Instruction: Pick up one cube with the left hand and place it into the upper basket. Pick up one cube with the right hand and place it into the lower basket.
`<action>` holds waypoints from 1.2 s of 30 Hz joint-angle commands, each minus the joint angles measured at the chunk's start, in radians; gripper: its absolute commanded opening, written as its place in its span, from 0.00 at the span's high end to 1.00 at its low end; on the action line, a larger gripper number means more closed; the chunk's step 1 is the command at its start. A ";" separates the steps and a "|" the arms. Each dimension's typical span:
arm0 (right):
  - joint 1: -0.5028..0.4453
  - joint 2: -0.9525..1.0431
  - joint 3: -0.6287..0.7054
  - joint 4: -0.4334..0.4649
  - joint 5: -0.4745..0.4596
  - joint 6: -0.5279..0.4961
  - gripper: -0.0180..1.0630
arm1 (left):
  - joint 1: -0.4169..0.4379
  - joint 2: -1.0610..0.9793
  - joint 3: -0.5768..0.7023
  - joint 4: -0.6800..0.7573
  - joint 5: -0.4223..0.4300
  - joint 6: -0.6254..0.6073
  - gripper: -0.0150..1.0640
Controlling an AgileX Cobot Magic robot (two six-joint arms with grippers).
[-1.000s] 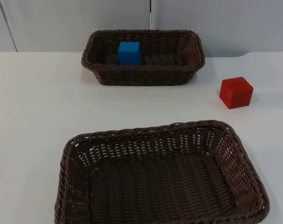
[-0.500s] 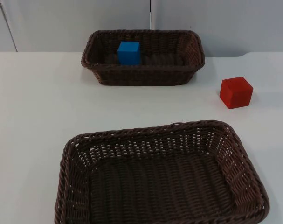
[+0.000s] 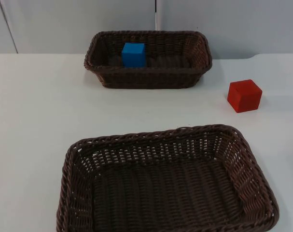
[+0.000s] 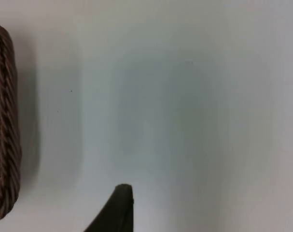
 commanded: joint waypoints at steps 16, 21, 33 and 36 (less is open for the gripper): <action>0.071 0.452 -0.315 0.043 -0.075 -0.096 0.01 | 0.003 -0.006 0.003 -0.017 -0.007 -0.007 0.18; 0.160 0.572 -0.404 0.038 -0.089 -0.060 0.01 | 0.003 -0.006 0.003 -0.017 -0.007 -0.007 0.18; 0.211 0.829 -0.526 -0.010 -0.213 0.037 0.01 | 0.003 -0.006 0.003 -0.008 -0.007 -0.007 0.18; 0.218 0.887 -0.564 -0.017 -0.224 0.037 0.01 | 0.003 -0.006 0.003 -0.008 -0.007 -0.007 0.18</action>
